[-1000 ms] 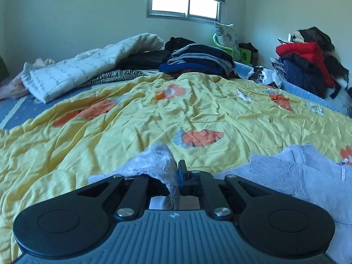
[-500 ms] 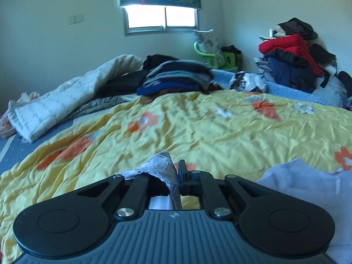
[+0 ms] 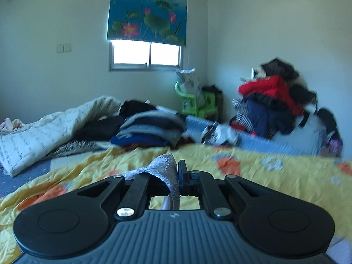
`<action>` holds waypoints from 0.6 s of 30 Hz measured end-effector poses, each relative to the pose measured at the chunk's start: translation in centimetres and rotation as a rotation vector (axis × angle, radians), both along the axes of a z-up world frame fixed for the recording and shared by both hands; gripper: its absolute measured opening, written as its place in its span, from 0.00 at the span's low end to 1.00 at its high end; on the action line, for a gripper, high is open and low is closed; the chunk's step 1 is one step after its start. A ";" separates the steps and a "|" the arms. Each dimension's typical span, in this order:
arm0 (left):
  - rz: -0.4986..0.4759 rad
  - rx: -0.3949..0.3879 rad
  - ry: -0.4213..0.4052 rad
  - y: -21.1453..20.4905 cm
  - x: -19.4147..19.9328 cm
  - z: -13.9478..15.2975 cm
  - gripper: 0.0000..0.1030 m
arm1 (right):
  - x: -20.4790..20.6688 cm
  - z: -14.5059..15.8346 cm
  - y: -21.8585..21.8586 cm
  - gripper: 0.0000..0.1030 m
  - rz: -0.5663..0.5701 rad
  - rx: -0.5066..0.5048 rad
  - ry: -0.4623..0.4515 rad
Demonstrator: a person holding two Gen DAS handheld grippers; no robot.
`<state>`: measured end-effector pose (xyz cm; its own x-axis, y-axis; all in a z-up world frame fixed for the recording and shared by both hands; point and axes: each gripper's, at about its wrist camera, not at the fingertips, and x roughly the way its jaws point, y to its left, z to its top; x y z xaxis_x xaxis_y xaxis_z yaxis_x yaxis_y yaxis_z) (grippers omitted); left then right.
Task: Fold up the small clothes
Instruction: 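Lift the sleeve with the left tool and fold it across the sweater body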
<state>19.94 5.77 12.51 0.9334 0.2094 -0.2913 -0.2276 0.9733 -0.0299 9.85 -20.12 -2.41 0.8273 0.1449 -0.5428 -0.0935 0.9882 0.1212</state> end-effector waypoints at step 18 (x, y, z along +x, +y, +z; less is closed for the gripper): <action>-0.276 0.047 0.208 -11.6 1.0 -7.9 0.06 | -0.2 -0.7 -1.6 0.87 -0.032 0.006 0.006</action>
<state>20.90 -5.87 4.60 0.8783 -0.0252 -0.4774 0.0481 0.9982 0.0357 9.60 -21.67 -3.13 0.8282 0.1212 -0.5472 -0.0606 0.9900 0.1275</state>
